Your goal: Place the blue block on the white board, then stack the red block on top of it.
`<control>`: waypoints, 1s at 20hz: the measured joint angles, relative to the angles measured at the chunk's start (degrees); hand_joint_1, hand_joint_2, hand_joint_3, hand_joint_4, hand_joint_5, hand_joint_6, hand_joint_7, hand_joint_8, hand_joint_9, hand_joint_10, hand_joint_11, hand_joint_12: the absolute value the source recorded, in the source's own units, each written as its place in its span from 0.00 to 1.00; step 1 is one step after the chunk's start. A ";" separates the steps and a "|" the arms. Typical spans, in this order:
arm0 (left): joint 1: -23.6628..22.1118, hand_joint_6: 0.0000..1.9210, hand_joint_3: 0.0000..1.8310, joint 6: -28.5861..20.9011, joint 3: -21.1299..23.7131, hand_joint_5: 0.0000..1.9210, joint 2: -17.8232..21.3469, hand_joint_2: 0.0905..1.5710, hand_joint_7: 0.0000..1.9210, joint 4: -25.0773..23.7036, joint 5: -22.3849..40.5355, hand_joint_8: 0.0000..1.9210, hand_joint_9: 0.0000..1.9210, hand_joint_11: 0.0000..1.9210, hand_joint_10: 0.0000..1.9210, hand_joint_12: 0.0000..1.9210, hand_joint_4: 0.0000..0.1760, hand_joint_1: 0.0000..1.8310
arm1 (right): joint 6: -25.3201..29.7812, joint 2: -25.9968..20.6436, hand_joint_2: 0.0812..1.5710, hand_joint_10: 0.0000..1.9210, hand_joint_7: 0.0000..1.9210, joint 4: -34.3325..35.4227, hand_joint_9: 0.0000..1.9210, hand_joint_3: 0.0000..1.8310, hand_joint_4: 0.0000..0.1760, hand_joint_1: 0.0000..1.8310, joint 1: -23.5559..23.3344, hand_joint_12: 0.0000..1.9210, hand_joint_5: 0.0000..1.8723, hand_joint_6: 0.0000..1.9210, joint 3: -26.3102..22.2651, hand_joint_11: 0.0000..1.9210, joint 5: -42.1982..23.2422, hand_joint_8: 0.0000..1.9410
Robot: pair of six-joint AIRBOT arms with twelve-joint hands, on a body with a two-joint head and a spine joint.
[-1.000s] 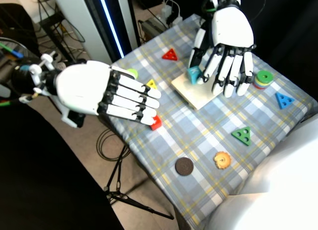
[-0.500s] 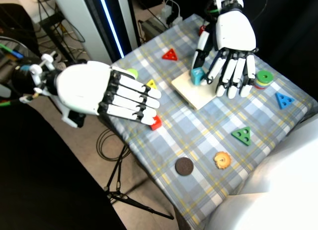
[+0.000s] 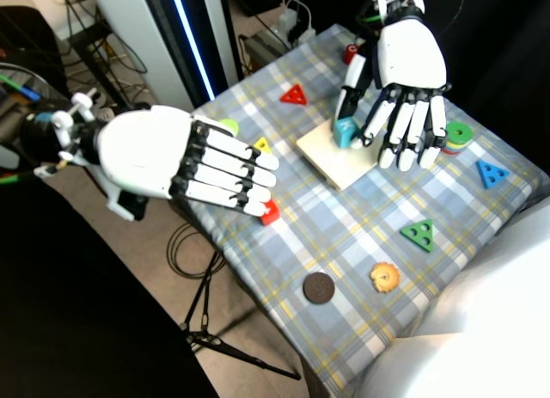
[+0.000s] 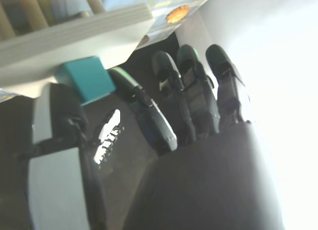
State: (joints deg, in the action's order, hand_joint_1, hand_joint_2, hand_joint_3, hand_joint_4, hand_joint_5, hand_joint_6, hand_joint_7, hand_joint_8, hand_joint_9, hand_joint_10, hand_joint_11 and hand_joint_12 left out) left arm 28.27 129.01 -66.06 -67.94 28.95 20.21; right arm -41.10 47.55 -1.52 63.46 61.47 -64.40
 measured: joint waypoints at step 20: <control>8.59 0.00 0.00 -11.54 15.06 0.23 13.79 0.55 0.22 -6.25 18.10 0.00 0.14 0.00 0.00 0.21 0.78 0.38 | 0.33 5.22 0.60 0.00 0.19 -2.56 0.19 0.00 0.03 0.45 -7.72 0.47 0.27 0.00 4.61 0.01 8.17 0.00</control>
State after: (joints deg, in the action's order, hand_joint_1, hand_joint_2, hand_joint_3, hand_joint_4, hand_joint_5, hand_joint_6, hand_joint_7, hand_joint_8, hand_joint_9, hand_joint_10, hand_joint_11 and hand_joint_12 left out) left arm 36.86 117.47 -51.00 -54.15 22.70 38.30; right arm -40.77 52.77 -4.08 55.75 66.08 -56.23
